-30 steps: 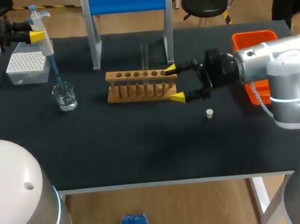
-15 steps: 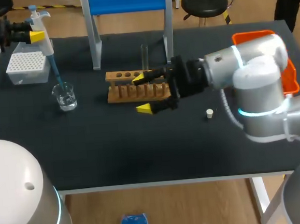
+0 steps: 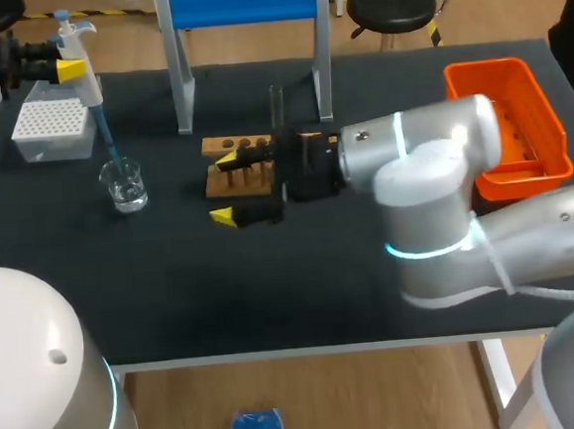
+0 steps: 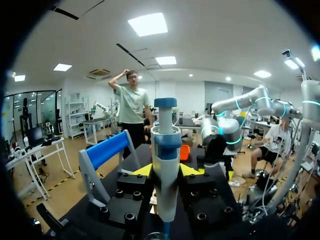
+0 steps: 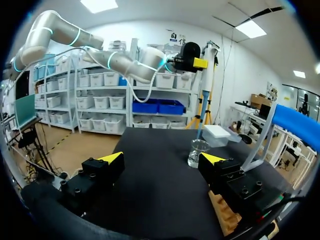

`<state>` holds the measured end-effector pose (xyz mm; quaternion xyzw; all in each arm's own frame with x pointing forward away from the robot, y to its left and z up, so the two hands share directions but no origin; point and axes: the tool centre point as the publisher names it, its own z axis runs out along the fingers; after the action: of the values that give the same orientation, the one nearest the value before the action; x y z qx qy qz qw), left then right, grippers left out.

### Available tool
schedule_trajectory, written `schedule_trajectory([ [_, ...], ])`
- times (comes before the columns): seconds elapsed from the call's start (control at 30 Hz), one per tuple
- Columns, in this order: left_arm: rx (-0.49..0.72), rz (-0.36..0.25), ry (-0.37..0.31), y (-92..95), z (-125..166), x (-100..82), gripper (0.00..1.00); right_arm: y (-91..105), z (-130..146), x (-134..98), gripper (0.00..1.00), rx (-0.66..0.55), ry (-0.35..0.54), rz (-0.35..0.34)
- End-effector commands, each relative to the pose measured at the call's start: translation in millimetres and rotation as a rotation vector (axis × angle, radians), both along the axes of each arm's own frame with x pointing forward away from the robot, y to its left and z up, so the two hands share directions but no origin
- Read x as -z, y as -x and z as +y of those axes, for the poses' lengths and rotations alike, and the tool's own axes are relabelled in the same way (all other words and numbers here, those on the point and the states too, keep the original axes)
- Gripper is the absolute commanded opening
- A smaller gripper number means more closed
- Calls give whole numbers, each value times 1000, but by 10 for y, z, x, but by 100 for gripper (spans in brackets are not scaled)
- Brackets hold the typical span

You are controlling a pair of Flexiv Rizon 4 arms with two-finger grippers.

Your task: Invert the test tube, pick up the pipette, mount the tip to pipette, aspirate from beaker and dispense into the tube, eject the tip, return the pipette, and cap with the stopper.

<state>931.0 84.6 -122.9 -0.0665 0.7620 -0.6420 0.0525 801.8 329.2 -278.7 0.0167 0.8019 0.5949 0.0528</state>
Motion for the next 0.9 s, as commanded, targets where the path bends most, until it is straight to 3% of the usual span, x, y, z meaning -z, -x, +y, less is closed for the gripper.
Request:
schedule_trajectory([
  [0.03, 3, -1, 0, -9, 5, 2, 0, -82, 575, 215, 100, 74, -2, -19],
  [0.33, 3, -1, 0, -9, 5, 2, 0, -230, 716, 308, 100, 109, -12, -29],
  [0.9, 3, -1, 0, -9, 5, 2, 0, -538, 680, 413, 100, 170, -2, -37],
])
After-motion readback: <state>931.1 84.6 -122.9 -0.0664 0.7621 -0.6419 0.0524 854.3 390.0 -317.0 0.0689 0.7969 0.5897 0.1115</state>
